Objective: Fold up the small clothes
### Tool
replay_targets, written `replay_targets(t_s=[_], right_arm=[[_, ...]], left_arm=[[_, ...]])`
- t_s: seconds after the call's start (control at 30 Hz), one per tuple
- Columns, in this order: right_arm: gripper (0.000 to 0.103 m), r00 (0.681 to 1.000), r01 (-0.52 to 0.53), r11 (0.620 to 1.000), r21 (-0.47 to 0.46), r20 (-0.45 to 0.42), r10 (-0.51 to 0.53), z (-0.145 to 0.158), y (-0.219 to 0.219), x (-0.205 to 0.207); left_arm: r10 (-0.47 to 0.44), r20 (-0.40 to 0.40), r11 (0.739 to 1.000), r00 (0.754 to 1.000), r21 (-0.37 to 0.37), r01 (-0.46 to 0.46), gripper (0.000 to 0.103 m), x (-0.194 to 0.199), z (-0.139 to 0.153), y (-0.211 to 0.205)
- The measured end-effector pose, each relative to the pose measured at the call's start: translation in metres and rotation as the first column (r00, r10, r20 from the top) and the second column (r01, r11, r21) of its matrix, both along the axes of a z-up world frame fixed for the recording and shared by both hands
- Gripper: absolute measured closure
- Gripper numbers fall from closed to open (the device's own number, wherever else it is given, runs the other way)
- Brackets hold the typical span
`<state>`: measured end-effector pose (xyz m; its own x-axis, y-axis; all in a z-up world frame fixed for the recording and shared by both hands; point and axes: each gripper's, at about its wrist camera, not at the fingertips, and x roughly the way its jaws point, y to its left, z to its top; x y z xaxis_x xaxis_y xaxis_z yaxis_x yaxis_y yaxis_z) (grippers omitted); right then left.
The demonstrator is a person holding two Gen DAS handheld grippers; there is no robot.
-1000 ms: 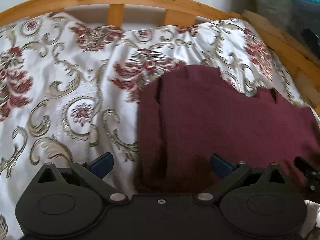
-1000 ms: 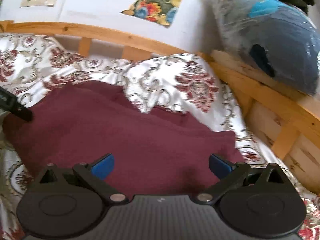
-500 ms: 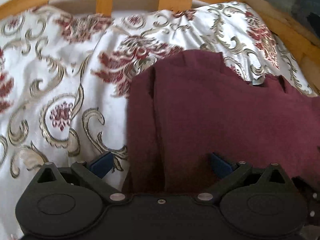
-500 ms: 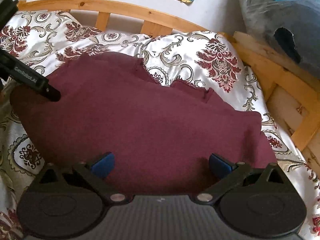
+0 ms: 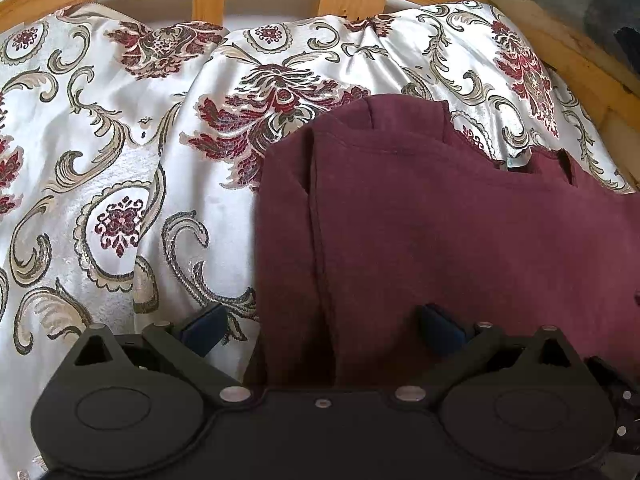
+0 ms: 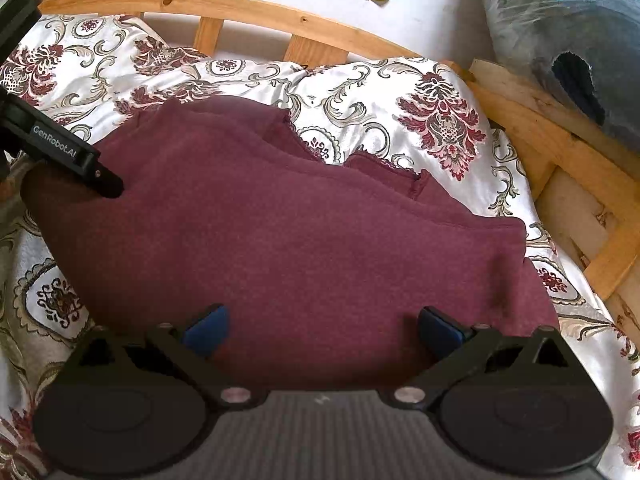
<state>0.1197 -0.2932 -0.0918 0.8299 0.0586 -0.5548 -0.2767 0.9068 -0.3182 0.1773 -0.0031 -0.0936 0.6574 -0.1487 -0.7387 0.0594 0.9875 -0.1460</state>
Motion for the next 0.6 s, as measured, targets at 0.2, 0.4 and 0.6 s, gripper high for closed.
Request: replay_targets(t_s=[0.2, 0.4, 0.6], right_arm=[[0.000, 1.000, 0.000, 1.000, -0.003, 0.002, 0.000, -0.0001, 0.0004, 0.0000], [0.000, 1.000, -0.005, 1.000, -0.007, 0.007, 0.005, -0.0008, 0.0005, -0.0009], [0.000, 1.000, -0.007, 1.000, -0.012, 0.011, 0.007, -0.0004, 0.0013, -0.0008]], left_arm=[[0.001, 0.000, 1.000, 1.000, 0.000, -0.001, 0.000, -0.0001, -0.0001, 0.0000], [0.000, 0.002, 1.000, 1.000, 0.001, 0.000, 0.000, -0.0004, -0.0004, -0.0002], [0.000, 0.001, 1.000, 1.000, 0.003, 0.000, 0.000, -0.0003, -0.0012, 0.0002]])
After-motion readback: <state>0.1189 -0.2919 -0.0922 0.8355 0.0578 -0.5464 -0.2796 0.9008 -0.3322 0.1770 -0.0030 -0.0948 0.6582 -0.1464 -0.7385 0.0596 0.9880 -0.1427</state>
